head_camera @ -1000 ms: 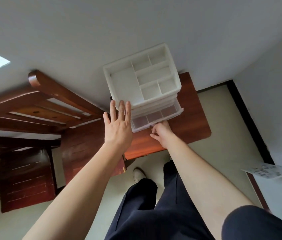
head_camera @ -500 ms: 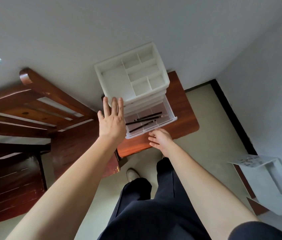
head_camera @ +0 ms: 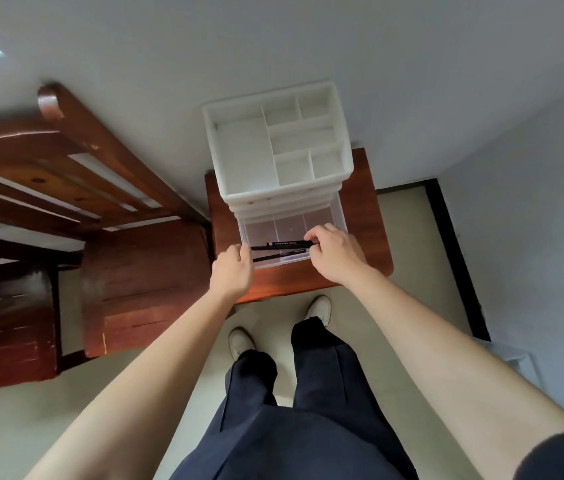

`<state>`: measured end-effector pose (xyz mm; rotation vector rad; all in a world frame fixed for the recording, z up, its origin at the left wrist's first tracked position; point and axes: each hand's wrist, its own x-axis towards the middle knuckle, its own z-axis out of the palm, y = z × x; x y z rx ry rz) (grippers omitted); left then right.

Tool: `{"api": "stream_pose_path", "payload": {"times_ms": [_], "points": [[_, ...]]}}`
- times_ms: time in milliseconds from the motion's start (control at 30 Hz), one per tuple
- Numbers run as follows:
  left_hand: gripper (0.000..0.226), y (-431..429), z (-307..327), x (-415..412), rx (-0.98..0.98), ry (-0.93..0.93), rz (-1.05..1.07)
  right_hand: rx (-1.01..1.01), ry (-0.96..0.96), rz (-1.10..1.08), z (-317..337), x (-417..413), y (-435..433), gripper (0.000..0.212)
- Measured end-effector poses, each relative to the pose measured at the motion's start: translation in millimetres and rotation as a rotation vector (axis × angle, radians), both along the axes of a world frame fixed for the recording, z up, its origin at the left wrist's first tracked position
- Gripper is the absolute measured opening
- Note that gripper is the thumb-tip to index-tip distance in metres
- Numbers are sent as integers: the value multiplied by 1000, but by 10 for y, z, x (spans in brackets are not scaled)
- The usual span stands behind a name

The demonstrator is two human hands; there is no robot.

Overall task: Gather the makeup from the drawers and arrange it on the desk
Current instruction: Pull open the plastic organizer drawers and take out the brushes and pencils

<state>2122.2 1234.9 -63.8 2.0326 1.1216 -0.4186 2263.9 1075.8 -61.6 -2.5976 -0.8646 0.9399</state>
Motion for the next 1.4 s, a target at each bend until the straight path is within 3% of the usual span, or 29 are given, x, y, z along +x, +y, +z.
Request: {"api": "stream_pose_path", "payload": {"times_ms": [267, 433, 733, 867, 1000, 1100, 1167, 1233, 1400], "points": [[44, 55, -175, 102, 70, 104, 149, -229, 170, 362, -254, 266, 471, 47], [47, 66, -181, 131, 96, 139, 160, -279, 164, 484, -334, 228, 563, 35], [42, 89, -159, 153, 50, 144, 157, -178, 302, 420, -356, 409, 436, 19], [37, 61, -156, 180, 81, 165, 148, -128, 390, 287, -318, 514, 382, 27], [16, -7, -185, 186, 336, 80, 20, -93, 291, 236, -233, 599, 340, 30], [30, -48, -271, 206, 568, -69, -272, -49, 234, 156, -144, 679, 263, 32], [28, -84, -317, 276, 601, -85, -479, -17, 190, 95, -65, 715, 173, 33], [36, -132, -335, 391, 531, -61, -624, 13, 112, 41, 4, 740, 49, 33], [105, -227, -375, 713, 291, 41, -806, 14, -15, -154, -90, 742, -304, 25]]}}
